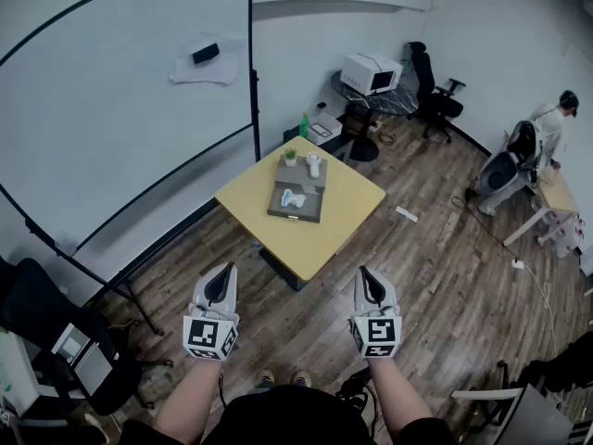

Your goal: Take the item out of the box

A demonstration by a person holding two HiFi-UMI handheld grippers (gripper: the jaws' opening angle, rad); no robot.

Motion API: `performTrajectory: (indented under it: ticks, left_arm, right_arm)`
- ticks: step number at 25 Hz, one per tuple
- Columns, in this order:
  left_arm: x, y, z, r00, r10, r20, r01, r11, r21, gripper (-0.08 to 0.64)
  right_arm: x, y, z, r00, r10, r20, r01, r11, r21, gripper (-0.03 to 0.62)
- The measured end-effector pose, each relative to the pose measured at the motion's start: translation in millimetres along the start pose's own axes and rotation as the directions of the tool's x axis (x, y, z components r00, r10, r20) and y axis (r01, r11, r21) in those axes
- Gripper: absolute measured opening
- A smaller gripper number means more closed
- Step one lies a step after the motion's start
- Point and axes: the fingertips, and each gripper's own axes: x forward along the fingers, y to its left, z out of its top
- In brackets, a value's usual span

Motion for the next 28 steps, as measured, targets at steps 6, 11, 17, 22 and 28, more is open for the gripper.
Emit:
performTrajectory:
  ticks: [6,11,17,22,28]
  left_arm:
    - [1.3,-2.5,-3.3,1.000,-0.005,-0.010,0.005,1.000,0.002,0.000]
    - [0.1,-6.5,-4.7,1.000,-0.010,-0.014,0.010,1.000,0.005,0.000]
    - [0.8,-12.4,-8.3,1.000,-0.016,-0.027,0.016,1.000,0.003,0.000]
    - [4.0,-17.8,-15.5,0.999,-0.021,-0.043,0.021,1.000,-0.002,0.000]
    - [10.2,-22.2,-22.4,0.998,-0.011,-0.054,0.011,1.000,-0.001,0.000]
  right_arm:
    - [2.1,3.0,-2.2,1.000,0.007,-0.009,-0.008,1.000,-0.013,0.006]
    - [0.7,4.8,0.7,0.999,0.033,0.012,-0.033,0.999,-0.008,0.006]
    - [2.0,13.8,7.1,0.991,0.116,0.062,-0.115,0.993,-0.010,0.012]
    - [14.5,21.9,15.7,0.976,0.204,0.072,-0.205,0.979,0.013,0.598]
    - [20.2,15.5,11.9,0.972,0.227,0.062,-0.227,0.974,0.008,0.597]
